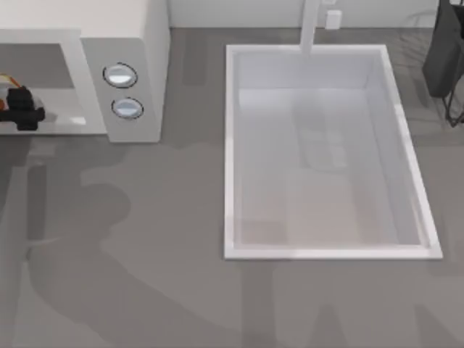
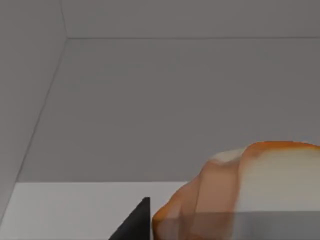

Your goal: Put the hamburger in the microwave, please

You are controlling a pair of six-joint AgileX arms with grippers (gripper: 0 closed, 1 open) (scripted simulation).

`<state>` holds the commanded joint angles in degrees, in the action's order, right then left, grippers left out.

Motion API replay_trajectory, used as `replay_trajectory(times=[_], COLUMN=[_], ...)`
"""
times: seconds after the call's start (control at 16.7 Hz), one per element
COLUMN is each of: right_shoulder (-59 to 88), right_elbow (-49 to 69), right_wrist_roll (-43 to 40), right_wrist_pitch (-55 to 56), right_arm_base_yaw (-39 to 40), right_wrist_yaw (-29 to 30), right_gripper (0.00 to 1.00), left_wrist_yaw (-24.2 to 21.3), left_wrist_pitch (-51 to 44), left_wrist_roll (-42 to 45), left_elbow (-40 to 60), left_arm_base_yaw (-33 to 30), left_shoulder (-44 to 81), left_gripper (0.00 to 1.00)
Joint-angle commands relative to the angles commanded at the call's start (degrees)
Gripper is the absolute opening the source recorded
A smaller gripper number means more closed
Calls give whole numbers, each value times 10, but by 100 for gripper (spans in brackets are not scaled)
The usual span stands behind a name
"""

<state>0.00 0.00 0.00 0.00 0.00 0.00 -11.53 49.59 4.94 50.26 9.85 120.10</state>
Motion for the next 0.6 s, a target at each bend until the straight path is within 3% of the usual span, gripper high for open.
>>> replay_trajectory(times=[0.6], right_shoulder=[0], right_elbow=[0], right_wrist_roll=[0], right_wrist_pitch=[0], right_arm_base_yaw=[0], right_wrist_yaw=[0], right_gripper=[100], left_wrist_yaw=[31], left_wrist_pitch=[-62], left_wrist_roll=[3], left_elbow=[155], left_arm_base_yaw=[-24], left_shoulder=[88], left_gripper=[0])
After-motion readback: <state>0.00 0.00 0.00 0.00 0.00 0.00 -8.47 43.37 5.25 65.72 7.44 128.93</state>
